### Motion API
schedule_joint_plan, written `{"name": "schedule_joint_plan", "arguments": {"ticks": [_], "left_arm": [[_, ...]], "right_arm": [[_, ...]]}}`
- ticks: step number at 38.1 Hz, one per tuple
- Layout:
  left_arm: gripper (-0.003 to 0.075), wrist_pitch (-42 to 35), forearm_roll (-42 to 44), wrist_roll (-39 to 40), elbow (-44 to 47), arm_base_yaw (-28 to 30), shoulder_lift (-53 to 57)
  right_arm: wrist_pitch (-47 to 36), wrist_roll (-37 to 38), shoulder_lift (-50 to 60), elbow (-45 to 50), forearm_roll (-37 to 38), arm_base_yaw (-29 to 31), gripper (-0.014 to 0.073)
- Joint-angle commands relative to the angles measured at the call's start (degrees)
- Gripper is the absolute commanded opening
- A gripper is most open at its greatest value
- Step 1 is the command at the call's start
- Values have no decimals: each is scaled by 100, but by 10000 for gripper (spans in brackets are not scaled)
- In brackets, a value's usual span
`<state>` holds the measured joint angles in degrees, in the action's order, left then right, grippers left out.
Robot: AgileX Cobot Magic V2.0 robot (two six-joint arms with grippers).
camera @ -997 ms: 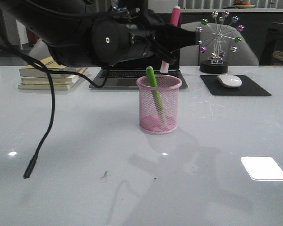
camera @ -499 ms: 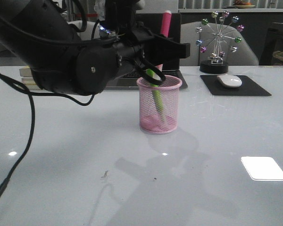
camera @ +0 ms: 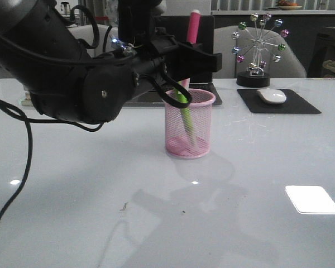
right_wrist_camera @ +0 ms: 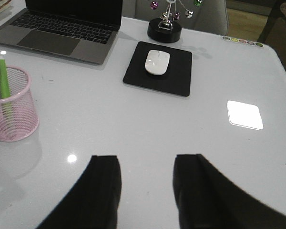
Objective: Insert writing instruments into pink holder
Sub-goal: 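Lower the pink marker into the holder and open the left gripper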
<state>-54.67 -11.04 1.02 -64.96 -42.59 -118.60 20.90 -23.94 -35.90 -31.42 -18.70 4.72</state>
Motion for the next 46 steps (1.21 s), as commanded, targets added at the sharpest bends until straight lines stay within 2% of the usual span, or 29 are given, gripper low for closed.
{"name": "schedule_joint_plan", "arguments": {"ticks": [1, 6, 9, 20, 24, 32, 38, 46], "left_arm": [[199, -557, 85, 38, -126, -56, 205], [351, -657, 314, 200, -126, -56, 62], [405, -781, 354, 349, -126, -56, -12], [411, -1026, 440, 414, -126, -56, -69], [408, -815, 595, 486, -126, -56, 106], [408, 773, 639, 435, -126, 55, 1007], [408, 1659, 808, 435, -126, 302, 1795], [387, 3234, 816, -102, -126, 709, 3089]], "right_arm": [[-457, -71, 14, -170, -19, 26, 395], [-457, -71, 14, -170, -19, 26, 395], [-457, -71, 14, -170, -19, 26, 395], [-457, -71, 14, -170, -19, 26, 395], [-457, -71, 14, -170, -19, 26, 395], [-457, -71, 14, -170, -19, 26, 395], [-457, -71, 14, -170, -19, 26, 395], [-457, -71, 14, -170, -19, 26, 395]]}}
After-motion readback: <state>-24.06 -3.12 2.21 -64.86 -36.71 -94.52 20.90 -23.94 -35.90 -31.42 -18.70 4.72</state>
